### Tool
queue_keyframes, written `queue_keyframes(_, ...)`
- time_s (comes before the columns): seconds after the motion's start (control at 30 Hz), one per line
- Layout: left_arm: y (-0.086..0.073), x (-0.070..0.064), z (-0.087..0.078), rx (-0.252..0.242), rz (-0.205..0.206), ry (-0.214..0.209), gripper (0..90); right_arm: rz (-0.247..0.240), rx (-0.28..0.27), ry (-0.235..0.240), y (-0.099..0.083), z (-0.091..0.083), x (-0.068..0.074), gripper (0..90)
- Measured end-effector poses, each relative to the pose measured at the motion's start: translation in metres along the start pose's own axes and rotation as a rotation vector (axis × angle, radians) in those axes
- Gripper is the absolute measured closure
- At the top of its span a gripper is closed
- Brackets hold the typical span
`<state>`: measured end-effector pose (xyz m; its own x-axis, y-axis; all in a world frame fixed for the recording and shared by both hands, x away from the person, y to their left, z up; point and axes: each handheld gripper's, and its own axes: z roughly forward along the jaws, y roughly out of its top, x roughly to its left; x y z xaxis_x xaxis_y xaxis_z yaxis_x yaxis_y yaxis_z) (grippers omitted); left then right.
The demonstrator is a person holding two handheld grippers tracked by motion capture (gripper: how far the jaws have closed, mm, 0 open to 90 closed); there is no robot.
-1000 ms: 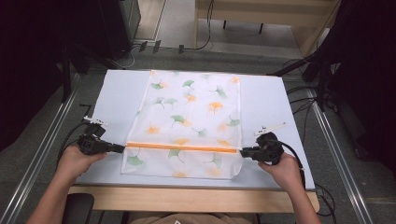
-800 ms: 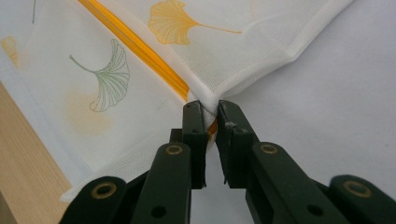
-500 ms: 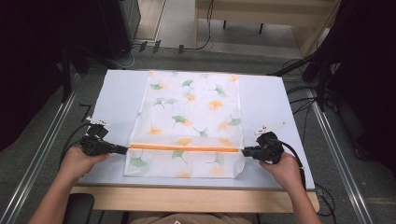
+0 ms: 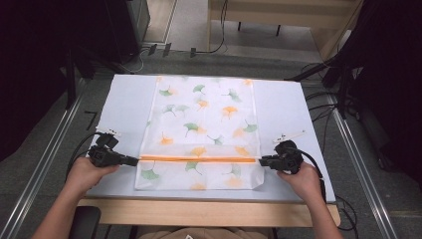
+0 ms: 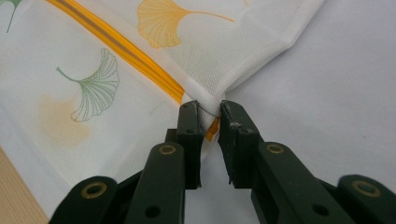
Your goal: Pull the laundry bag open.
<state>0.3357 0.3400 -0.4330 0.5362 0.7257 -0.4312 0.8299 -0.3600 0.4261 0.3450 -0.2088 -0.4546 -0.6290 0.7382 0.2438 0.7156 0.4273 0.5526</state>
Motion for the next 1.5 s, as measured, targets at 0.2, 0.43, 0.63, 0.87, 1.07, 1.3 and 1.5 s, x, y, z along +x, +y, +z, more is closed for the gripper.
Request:
queue_keyframes(0.2,0.0,0.0,-0.002,-0.025,-0.008,-0.006,82.8,-0.005,-0.018,-0.001,0.001,-0.002,0.003,76.9)
queue_keyframes(0.43,0.002,-0.005,-0.004,-0.065,0.03,0.001,76.8,-0.025,-0.038,0.001,0.002,-0.003,0.005,73.4)
queue_keyframes(0.63,0.003,-0.014,-0.007,-0.125,0.092,0.013,67.6,-0.024,-0.06,0.008,0.003,-0.006,0.008,66.0)
queue_keyframes(0.87,0.005,-0.02,-0.007,-0.172,0.134,0.036,48.8,-0.04,-0.13,-0.005,0.004,-0.011,0.011,51.1)
queue_keyframes(1.07,0.004,-0.018,-0.009,-0.208,0.145,0.081,40.8,-0.035,-0.159,-0.012,0.002,-0.017,0.008,49.6)
queue_keyframes(1.3,0.002,-0.011,-0.011,-0.217,0.113,0.132,39.2,-0.037,-0.191,-0.02,0.0,-0.021,0.002,42.3)
queue_keyframes(1.5,0.0,-0.002,-0.017,-0.234,0.066,0.18,39.0,-0.019,-0.224,-0.032,-0.003,-0.026,-0.005,40.1)
